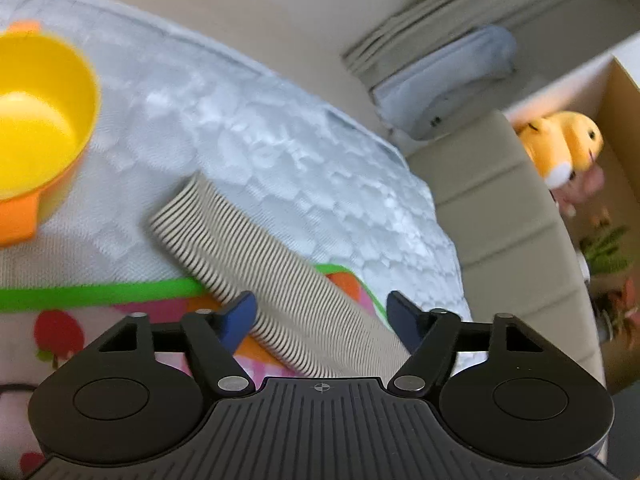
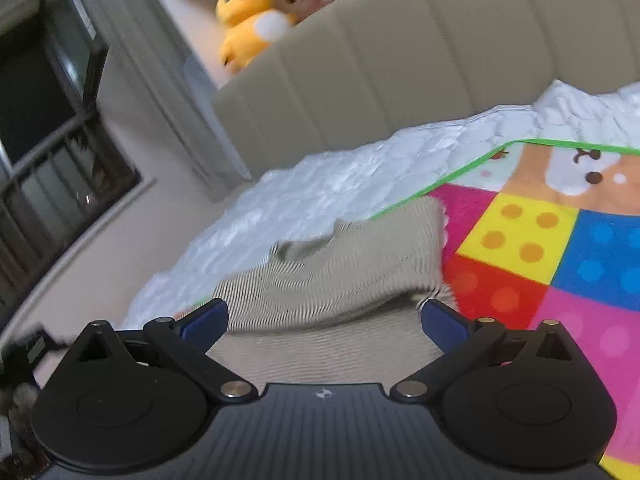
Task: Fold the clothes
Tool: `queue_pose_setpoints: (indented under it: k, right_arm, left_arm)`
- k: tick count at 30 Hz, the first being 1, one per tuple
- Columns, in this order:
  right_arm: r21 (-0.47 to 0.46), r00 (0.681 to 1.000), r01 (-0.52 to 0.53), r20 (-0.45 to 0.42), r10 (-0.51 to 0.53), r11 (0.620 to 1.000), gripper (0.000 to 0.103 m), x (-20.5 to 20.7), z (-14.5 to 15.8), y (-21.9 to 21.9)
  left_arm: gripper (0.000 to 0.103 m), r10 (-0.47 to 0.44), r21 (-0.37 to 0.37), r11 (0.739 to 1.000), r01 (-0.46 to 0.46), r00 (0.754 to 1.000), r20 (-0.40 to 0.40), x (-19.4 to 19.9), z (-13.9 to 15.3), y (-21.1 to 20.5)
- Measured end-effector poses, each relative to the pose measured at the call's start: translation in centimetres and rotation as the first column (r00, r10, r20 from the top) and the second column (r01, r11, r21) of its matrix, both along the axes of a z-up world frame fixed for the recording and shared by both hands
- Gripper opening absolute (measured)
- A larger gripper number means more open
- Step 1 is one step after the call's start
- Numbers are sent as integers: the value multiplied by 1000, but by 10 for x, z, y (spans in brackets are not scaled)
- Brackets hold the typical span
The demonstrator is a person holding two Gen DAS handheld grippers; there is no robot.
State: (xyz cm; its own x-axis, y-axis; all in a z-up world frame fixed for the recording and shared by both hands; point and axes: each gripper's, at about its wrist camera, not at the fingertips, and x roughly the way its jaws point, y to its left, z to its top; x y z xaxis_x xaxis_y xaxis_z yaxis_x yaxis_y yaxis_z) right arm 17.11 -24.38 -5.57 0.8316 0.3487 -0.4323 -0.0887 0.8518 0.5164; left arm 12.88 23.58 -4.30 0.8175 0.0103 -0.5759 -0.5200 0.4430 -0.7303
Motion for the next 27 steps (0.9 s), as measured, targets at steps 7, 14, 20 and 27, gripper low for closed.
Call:
queue_pose_setpoints:
  k: [7, 14, 20, 27]
  right_arm:
    - [125, 998, 70, -4, -70, 990, 103, 2, -3, -29]
    - [195, 992, 125, -47, -118, 973, 103, 7, -14, -48]
    - [198, 984, 178, -53, -171, 964, 103, 11, -15, -60]
    - [212, 972, 234, -55, -227, 949, 103, 6, -12, -72]
  left_arm:
    - [66, 129, -71, 988, -138, 986, -109, 5, -31, 6]
    - [26, 220, 45, 975, -216, 955, -198, 32, -36, 21]
    - [9, 95, 192, 979, -67, 986, -137, 49, 36, -5]
    - [9, -214, 412, 892, 186, 976, 24, 97, 149, -99]
